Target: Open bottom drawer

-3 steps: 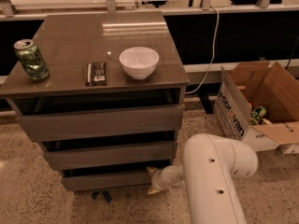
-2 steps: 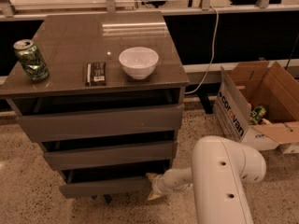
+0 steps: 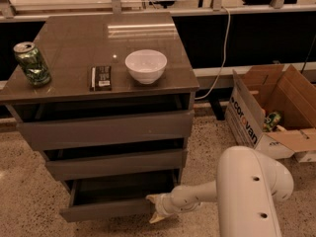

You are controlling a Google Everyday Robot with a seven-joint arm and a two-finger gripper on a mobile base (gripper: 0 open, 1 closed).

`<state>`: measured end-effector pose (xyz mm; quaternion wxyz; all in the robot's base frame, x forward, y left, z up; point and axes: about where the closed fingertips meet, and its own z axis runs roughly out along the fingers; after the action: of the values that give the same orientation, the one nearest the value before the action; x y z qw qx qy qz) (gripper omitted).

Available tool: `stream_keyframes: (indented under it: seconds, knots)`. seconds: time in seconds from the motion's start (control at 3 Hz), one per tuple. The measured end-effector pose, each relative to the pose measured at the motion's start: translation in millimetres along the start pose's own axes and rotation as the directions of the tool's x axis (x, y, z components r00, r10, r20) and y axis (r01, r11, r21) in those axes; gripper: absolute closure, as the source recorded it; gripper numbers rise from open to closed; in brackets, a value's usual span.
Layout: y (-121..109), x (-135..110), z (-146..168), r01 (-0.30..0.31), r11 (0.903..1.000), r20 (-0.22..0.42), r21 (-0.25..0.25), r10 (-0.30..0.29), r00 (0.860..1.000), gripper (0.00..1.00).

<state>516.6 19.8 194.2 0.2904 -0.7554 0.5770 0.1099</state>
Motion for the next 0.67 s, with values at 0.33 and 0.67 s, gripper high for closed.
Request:
stream_keyframes:
  seconds: [0.33,0.67]
  knots:
    - [11.3,-32.9,-10.4,0.053,0.9982,0.042,-0.029,-0.051,0.998,0.09]
    - [10.1,-31.2,-8.4,0.048,0.9983,0.036,-0.032,-0.047,0.998,0.0]
